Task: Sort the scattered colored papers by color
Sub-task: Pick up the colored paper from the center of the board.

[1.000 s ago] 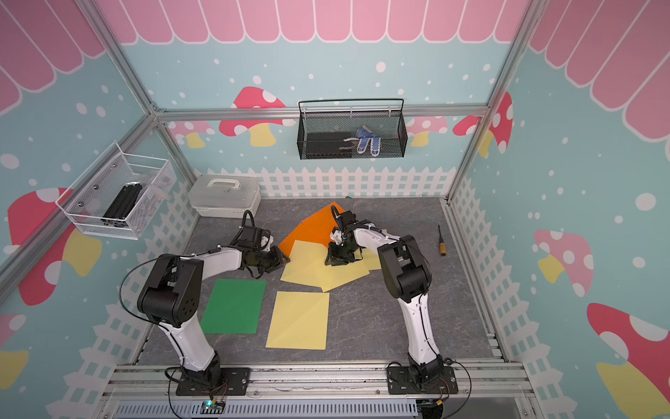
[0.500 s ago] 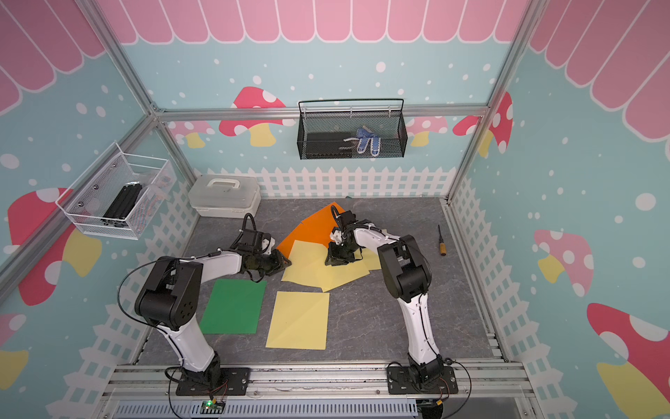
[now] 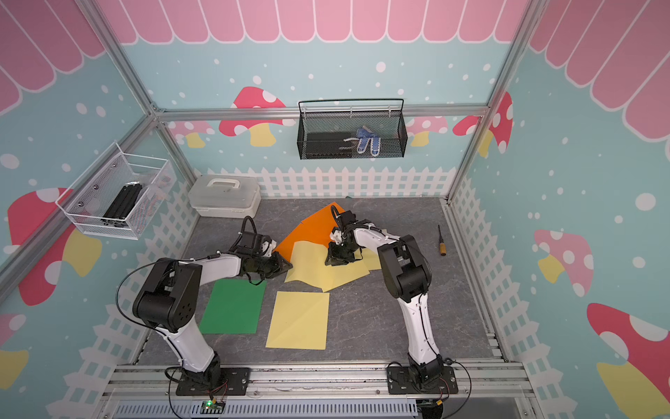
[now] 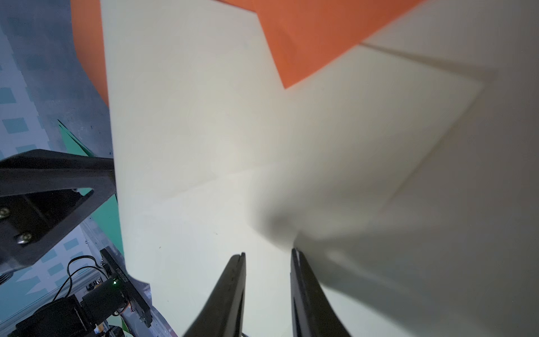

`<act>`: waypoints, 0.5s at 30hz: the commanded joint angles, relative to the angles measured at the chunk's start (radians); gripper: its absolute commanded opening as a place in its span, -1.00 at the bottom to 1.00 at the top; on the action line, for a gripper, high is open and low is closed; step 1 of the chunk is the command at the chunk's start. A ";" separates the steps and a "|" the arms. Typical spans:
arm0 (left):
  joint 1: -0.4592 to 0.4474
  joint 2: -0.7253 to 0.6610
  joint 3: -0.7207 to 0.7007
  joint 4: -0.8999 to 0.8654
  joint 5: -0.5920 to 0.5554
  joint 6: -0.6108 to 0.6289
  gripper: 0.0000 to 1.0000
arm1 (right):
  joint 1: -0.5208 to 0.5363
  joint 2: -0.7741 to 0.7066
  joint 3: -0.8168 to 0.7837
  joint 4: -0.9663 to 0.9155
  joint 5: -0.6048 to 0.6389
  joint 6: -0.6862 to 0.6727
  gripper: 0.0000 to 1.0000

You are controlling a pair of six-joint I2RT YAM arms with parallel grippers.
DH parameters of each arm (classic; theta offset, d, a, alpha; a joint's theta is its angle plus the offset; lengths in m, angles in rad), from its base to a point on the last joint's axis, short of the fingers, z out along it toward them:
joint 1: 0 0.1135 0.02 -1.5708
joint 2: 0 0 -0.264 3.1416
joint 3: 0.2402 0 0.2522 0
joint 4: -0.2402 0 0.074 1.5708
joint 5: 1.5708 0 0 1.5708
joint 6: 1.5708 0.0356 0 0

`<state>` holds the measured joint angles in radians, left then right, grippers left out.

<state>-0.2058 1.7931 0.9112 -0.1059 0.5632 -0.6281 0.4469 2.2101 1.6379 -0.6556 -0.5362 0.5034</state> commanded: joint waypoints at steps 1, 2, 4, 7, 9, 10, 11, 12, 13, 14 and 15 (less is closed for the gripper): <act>0.003 -0.031 -0.019 0.117 0.085 -0.037 -0.42 | 0.009 0.047 0.000 -0.033 0.021 -0.018 -0.41; 0.003 -0.034 -0.020 0.135 0.096 -0.045 -0.41 | 0.009 0.046 -0.001 -0.033 0.019 -0.019 -0.41; 0.004 -0.034 -0.020 0.160 0.111 -0.055 -0.41 | 0.009 0.046 -0.001 -0.032 0.019 -0.019 -0.41; 0.008 -0.034 -0.019 0.179 0.121 -0.065 -0.39 | 0.010 0.046 -0.001 -0.032 0.018 -0.019 -0.41; 0.013 -0.035 -0.026 0.196 0.121 -0.072 -0.39 | 0.009 0.045 -0.001 -0.032 0.018 -0.019 -0.41; 0.017 -0.035 -0.032 0.210 0.123 -0.077 -0.38 | 0.009 0.044 -0.002 -0.032 0.019 -0.019 -0.41; 0.019 -0.031 -0.034 0.218 0.128 -0.080 -0.38 | 0.010 0.044 -0.002 -0.032 0.018 -0.019 -0.42; 0.021 -0.025 -0.035 0.227 0.134 -0.083 -0.38 | 0.010 0.045 -0.001 -0.032 0.018 -0.019 -0.41; 0.024 -0.020 -0.038 0.242 0.141 -0.087 -0.38 | 0.009 0.045 -0.001 -0.032 0.018 -0.020 -0.41; 0.023 -0.014 -0.042 0.269 0.153 -0.097 -0.38 | 0.009 0.043 -0.002 -0.032 0.019 -0.020 -0.41; 0.025 -0.011 -0.050 0.306 0.168 -0.110 -0.38 | 0.009 0.045 -0.001 -0.032 0.018 -0.020 -0.41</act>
<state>-0.1875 1.7893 0.8822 0.1005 0.6823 -0.7044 0.4469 2.2101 1.6379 -0.6559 -0.5362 0.5011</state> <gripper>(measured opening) 0.310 0.293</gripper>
